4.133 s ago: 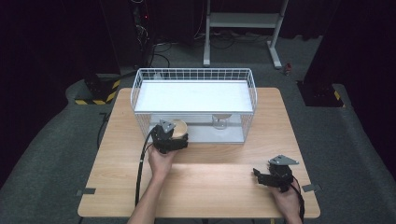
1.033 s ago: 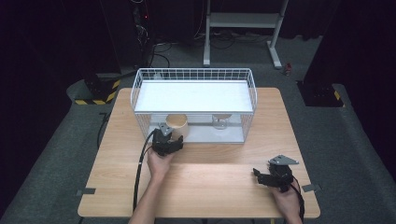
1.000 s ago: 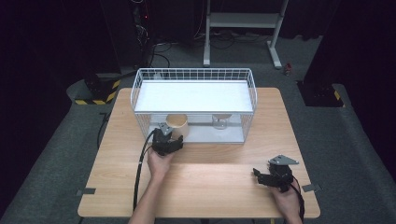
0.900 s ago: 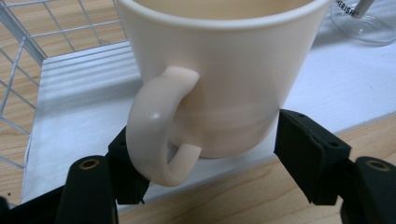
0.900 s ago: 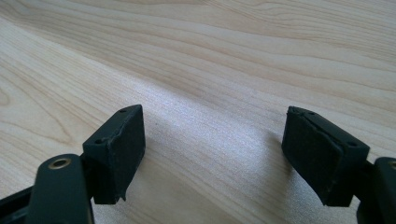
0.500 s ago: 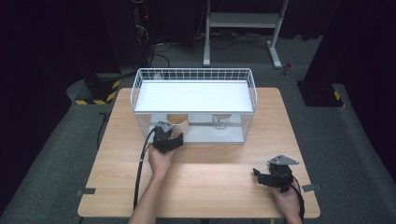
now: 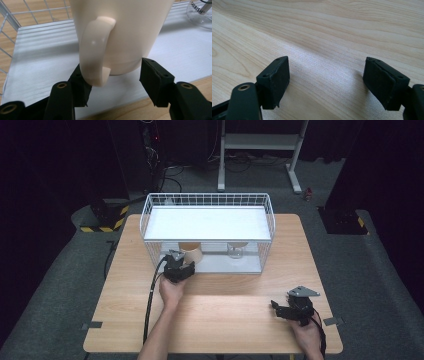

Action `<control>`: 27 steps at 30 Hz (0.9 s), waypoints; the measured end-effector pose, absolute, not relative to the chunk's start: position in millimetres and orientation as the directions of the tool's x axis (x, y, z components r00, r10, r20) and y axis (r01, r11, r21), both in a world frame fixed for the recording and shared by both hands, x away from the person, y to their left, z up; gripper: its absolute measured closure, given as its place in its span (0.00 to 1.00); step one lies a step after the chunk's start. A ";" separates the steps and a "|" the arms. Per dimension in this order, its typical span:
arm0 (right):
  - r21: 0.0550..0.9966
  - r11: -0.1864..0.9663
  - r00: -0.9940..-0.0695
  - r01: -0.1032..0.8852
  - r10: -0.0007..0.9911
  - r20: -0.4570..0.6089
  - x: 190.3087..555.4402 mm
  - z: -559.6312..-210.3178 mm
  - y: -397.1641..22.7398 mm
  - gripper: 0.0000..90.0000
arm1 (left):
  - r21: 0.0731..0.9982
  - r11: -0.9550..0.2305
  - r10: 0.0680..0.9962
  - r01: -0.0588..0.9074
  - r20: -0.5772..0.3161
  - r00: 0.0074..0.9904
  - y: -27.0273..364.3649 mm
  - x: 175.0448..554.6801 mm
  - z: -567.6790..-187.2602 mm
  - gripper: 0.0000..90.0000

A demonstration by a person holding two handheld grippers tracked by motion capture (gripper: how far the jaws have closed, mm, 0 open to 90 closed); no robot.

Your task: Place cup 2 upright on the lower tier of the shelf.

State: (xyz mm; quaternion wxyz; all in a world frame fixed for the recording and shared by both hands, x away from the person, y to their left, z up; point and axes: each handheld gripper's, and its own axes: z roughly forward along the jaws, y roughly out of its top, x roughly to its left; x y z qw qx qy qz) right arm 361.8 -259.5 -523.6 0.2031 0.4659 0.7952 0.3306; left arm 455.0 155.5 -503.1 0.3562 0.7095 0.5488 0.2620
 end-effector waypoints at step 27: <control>0.715 0.346 -0.482 0.607 0.876 -0.015 361.8 -523.6 -259.3 0.24 | 0.786 -0.078 0.981 0.614 -0.048 0.186 166.3 465.5 -510.9 0.63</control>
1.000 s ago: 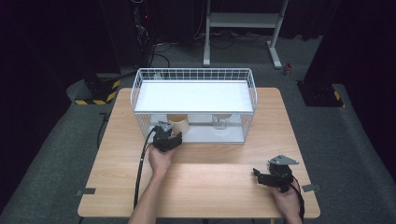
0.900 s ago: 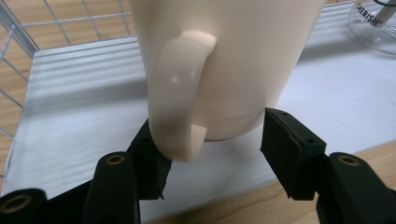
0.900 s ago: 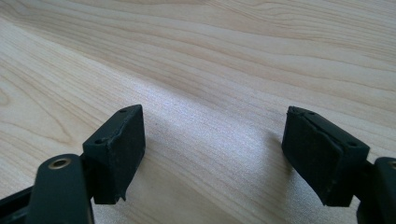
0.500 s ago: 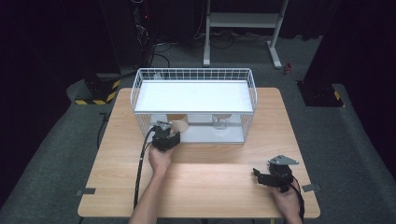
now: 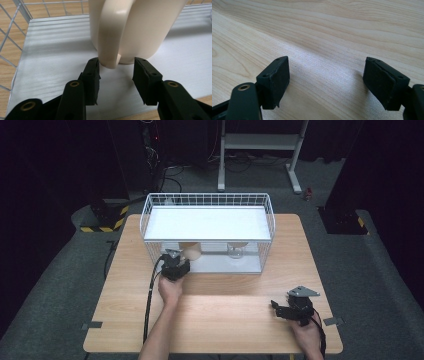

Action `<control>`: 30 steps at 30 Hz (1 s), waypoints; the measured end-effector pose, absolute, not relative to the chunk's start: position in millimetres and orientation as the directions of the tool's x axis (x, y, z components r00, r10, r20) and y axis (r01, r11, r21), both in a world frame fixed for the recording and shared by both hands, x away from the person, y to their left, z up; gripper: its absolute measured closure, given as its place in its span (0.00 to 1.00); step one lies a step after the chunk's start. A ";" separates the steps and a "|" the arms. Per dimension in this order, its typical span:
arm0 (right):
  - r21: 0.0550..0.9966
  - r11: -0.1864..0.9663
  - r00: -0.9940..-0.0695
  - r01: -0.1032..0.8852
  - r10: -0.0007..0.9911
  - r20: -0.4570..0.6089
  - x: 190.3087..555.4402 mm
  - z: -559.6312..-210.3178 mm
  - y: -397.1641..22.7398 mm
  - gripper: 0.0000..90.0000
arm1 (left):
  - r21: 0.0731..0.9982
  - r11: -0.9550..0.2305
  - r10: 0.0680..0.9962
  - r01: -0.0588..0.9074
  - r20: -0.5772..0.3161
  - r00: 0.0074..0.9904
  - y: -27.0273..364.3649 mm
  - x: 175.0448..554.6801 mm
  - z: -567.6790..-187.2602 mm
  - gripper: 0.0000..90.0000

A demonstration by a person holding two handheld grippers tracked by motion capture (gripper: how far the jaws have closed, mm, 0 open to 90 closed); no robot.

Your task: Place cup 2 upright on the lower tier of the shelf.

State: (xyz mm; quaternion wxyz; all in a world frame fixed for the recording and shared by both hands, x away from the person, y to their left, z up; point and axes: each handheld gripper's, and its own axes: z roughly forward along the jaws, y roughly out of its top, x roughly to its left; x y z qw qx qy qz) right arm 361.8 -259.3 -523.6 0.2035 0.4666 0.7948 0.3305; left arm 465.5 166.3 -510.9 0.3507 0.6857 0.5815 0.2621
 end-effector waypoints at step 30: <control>0.716 0.348 -0.483 0.605 0.876 -0.017 361.9 -523.7 -259.4 0.24 | 0.774 -0.087 0.973 0.627 -0.070 0.222 170.7 449.0 -497.6 0.36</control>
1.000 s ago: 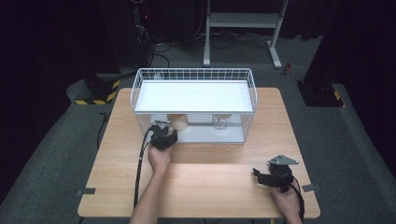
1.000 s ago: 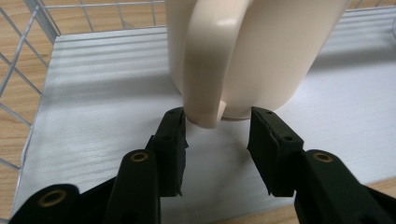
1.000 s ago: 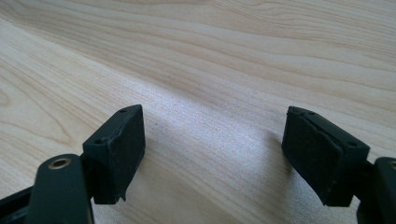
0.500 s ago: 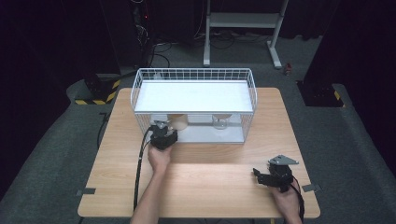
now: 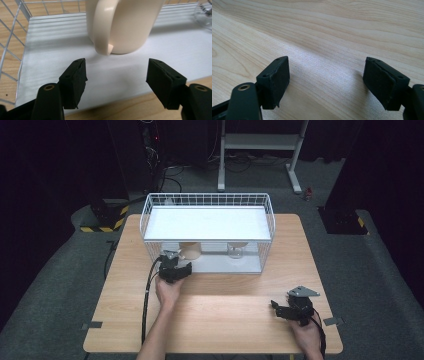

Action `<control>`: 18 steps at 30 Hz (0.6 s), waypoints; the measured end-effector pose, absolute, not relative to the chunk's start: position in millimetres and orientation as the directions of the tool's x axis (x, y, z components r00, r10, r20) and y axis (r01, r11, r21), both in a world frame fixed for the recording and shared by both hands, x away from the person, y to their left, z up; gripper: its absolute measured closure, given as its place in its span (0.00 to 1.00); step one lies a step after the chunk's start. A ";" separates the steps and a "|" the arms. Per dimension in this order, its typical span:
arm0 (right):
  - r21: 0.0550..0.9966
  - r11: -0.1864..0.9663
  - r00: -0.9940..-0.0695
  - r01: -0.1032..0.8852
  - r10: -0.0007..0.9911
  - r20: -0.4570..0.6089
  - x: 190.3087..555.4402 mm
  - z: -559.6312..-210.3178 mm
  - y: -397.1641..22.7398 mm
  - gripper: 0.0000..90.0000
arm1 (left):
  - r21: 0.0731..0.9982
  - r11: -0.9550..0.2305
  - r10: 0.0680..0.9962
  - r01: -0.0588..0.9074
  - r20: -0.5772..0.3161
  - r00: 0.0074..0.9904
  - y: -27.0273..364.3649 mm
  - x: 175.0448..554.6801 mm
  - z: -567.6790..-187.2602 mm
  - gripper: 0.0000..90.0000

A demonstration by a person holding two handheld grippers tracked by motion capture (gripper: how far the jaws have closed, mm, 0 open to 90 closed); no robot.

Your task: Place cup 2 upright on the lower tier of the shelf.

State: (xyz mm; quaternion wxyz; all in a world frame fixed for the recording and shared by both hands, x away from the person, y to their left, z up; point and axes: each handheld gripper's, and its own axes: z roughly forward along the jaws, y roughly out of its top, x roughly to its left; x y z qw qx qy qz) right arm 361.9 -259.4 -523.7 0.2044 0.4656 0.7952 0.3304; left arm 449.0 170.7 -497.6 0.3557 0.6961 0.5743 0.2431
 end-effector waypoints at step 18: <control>0.716 0.348 -0.483 0.605 0.875 -0.017 361.9 -523.7 -259.4 0.24 | 0.785 -0.100 0.968 0.612 -0.066 0.243 181.1 426.4 -487.7 0.34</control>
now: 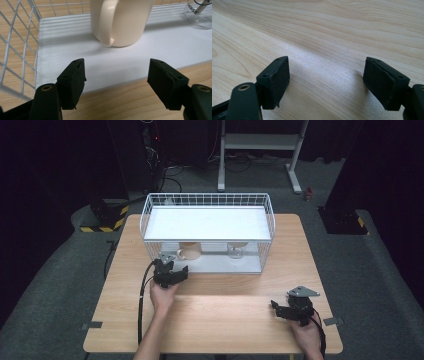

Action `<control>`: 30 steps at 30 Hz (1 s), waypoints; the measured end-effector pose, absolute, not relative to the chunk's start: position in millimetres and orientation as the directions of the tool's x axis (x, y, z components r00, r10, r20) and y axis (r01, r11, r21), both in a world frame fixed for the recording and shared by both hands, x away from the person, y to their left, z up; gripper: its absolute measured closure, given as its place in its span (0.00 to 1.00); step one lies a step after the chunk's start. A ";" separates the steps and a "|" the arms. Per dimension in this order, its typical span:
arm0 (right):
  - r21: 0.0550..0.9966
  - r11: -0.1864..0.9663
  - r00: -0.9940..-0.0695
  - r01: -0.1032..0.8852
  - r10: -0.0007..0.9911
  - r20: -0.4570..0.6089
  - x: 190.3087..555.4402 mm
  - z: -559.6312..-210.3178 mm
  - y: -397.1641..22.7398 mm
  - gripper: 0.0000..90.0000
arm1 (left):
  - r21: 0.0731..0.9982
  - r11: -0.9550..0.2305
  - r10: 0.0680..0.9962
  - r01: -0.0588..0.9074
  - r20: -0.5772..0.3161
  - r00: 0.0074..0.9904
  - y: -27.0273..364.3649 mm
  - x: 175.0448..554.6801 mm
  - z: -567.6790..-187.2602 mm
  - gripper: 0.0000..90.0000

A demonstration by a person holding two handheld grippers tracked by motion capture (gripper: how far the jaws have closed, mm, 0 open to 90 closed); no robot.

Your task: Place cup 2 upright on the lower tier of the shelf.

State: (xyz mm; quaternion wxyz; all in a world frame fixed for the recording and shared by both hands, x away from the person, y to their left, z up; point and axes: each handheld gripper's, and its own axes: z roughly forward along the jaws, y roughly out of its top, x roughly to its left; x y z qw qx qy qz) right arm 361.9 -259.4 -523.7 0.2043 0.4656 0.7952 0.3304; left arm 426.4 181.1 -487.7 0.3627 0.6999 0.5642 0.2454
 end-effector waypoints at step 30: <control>0.716 0.349 -0.483 0.605 0.875 -0.018 361.9 -523.7 -259.4 0.24 | 0.805 -0.114 0.947 0.582 -0.089 0.309 191.8 395.2 -479.6 0.28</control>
